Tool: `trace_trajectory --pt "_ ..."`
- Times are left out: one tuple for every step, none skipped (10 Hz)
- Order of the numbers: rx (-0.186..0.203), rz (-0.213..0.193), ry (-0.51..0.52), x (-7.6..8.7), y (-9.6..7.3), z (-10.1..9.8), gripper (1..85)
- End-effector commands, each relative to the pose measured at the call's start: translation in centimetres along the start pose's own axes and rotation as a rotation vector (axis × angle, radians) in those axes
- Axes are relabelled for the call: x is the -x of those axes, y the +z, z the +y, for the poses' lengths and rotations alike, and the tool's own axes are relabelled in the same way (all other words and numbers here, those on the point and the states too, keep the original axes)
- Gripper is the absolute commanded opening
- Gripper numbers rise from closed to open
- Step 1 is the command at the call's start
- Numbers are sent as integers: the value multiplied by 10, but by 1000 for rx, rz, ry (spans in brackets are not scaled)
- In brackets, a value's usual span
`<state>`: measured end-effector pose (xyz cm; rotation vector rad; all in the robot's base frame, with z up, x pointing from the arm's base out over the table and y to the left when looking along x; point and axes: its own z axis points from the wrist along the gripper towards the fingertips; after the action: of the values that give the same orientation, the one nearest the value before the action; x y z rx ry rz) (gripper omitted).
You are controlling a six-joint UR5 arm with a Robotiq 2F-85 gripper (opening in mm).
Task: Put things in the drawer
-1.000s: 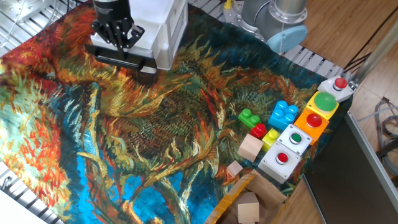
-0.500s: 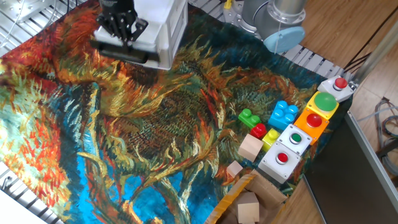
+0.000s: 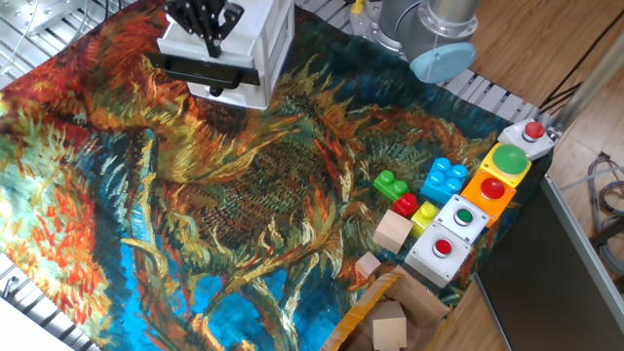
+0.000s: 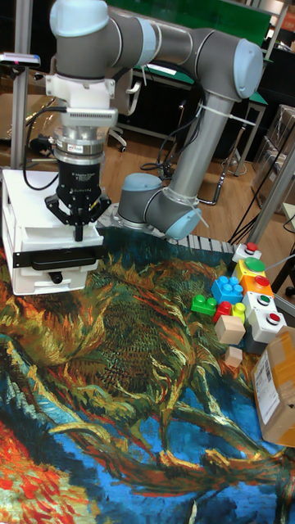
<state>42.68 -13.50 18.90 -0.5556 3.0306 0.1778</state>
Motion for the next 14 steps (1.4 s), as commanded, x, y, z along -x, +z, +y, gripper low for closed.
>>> trace_trajectory --pt "12 -9 -10 -11 -4 2 13" --pt "15 -12 -8 -5 -5 4 13" --pt "-5 -6 -11 1 -7 2 13" --pt "-3 -3 -5 9 -9 6 13" --pt "-5 -4 -2 17 -11 9 13" --pt "-12 -4 1 23 -12 10 13" --pt "-3 -23 2 32 -8 12 13" --pt "-2 -35 -4 36 0 9 13" --pt "-4 -38 -7 37 5 7 13" --pt "-8 -41 -9 37 9 5 13" --pt "-13 -41 -9 38 11 3 13" --pt "-14 -40 -6 38 12 3 13" --pt "-17 -39 -6 36 12 1 13" --pt "-17 -38 -8 32 14 0 13"
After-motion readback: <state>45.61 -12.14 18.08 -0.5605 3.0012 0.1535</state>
